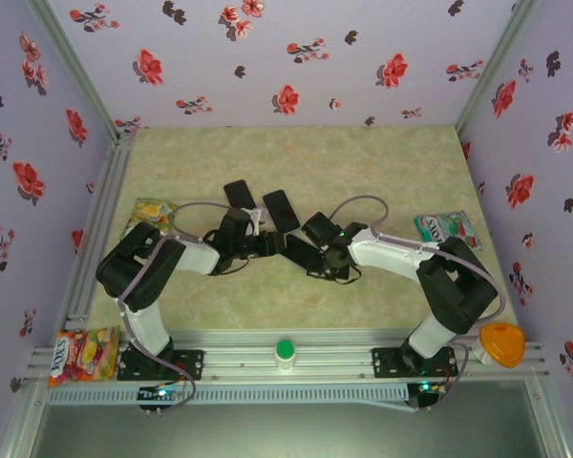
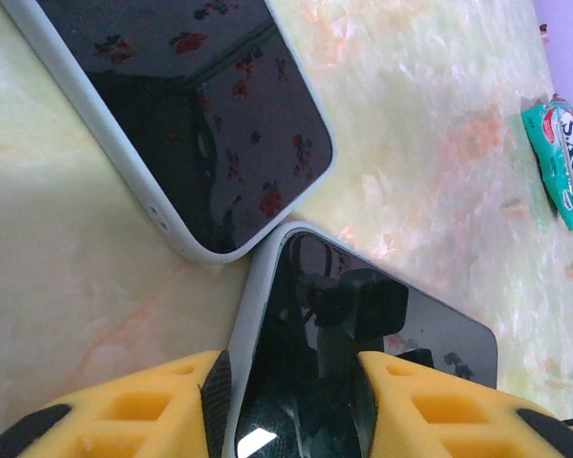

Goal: Put the phone into the phone case

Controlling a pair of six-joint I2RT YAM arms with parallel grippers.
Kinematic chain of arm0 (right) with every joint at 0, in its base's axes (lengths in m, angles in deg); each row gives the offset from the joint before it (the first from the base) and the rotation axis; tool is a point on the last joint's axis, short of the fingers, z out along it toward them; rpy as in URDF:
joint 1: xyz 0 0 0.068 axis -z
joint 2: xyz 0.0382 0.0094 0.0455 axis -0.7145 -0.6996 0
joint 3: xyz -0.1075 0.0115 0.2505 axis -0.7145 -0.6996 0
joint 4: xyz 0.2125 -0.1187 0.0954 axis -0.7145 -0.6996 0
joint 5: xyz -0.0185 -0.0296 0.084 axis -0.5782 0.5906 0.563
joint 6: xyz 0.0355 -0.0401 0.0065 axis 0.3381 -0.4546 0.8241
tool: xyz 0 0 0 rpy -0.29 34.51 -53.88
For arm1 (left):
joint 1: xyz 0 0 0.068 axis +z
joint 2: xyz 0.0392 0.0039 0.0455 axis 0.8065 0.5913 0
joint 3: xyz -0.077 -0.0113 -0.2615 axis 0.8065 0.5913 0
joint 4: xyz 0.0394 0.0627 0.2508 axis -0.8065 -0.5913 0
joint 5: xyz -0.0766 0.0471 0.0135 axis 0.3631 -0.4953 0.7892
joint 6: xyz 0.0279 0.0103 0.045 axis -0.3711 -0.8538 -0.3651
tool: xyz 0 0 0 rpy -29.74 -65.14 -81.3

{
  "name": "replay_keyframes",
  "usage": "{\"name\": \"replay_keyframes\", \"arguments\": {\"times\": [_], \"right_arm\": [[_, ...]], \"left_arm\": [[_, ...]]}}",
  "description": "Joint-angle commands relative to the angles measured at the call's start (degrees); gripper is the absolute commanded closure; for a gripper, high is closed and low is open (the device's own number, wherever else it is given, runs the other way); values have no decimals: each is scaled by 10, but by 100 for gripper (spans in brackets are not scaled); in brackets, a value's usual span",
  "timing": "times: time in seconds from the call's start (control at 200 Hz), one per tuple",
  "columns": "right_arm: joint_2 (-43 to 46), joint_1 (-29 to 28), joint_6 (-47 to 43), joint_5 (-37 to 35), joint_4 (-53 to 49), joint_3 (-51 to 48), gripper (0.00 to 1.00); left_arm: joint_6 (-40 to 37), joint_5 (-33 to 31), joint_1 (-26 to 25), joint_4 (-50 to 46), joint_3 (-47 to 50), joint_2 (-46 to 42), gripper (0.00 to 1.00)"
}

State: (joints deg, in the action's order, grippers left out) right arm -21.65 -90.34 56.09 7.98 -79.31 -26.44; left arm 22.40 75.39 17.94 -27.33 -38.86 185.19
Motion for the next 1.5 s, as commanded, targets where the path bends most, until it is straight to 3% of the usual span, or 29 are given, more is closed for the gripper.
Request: {"name": "replay_keyframes", "arguments": {"times": [0.0,0.82,1.495], "right_arm": [[-66,-17,-9,-3,20,-19,95],[-145,-17,7,66,83,-63,100],[-149,13,-10,110,119,-101,100]], "left_arm": [[10,3,-14,-47,17,-2,58],[27,-21,-21,-46,17,-7,58],[12,-53,-27,-92,-12,-13,58]]}}
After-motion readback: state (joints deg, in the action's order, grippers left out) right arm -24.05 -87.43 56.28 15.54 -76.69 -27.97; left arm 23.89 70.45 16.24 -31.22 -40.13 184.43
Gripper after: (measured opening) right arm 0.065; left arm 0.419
